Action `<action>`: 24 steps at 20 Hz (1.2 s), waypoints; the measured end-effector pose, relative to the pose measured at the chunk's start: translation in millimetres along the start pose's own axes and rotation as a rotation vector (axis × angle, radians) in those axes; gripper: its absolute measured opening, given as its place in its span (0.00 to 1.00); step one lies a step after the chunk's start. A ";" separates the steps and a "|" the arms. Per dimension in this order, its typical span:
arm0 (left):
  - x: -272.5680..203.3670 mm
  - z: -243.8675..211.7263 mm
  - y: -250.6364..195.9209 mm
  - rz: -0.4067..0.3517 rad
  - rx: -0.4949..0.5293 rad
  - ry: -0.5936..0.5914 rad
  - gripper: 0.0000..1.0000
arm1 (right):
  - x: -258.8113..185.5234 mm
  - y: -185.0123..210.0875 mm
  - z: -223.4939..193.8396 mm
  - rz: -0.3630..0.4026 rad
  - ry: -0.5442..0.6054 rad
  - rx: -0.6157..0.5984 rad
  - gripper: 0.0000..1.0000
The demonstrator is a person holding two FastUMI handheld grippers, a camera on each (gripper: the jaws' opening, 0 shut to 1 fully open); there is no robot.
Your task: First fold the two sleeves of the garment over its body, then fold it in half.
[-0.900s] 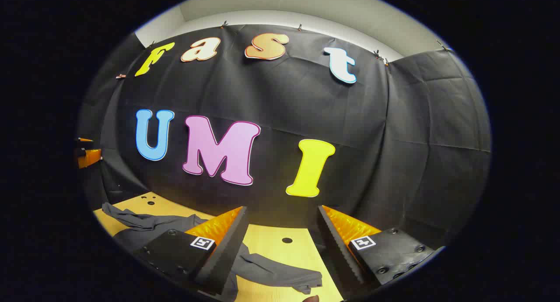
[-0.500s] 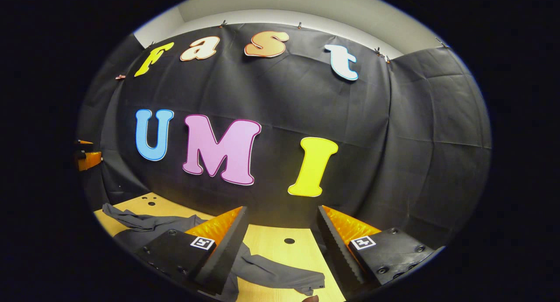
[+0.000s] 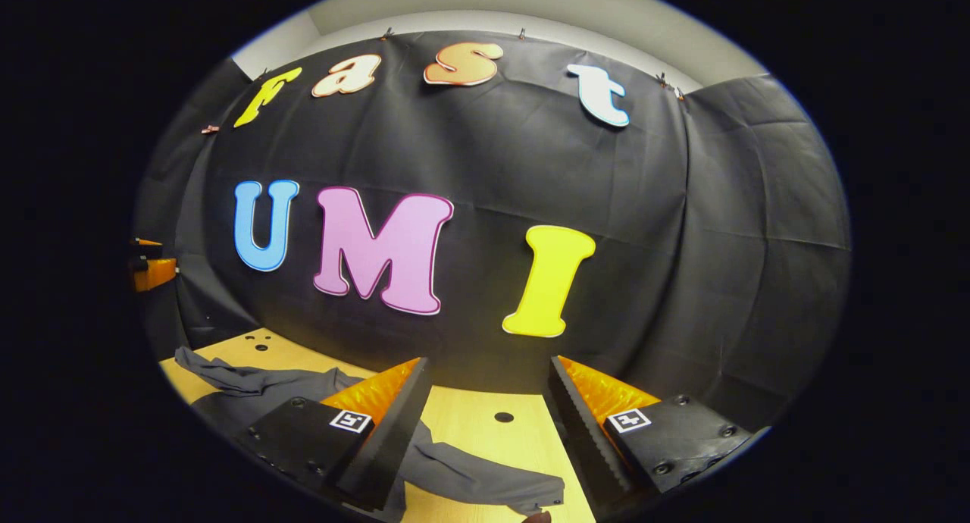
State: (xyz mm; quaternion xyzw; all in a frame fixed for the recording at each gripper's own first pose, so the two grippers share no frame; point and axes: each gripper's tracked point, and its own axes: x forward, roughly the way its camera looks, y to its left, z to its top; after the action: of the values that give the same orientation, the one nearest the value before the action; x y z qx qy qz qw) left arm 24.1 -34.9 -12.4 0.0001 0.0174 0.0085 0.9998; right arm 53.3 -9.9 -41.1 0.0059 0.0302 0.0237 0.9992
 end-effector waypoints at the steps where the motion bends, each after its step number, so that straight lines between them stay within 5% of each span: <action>1: 1.0 0.7 -2.3 0.005 0.001 0.003 0.97 | 6.4 -4.5 -11.0 0.002 0.028 0.007 0.97; 10: -3.6 -19.5 -30.9 0.063 -0.009 0.089 0.97 | 59.5 -65.6 -177.2 -0.007 0.312 0.018 0.97; 19: -27.7 -33.5 -55.0 0.107 0.054 0.168 0.97 | 62.5 -89.0 -348.7 0.009 0.604 0.052 0.97; 24: -40.2 -33.4 -45.8 0.160 0.080 0.193 0.97 | 64.4 -94.2 -404.0 -0.009 0.707 0.088 0.96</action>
State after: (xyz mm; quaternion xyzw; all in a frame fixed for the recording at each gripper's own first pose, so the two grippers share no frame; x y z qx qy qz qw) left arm -16.4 -81.4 -44.4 0.0405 0.1140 0.0874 0.9888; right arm 97.5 -96.7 -449.5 0.0401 0.3753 0.0187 0.9259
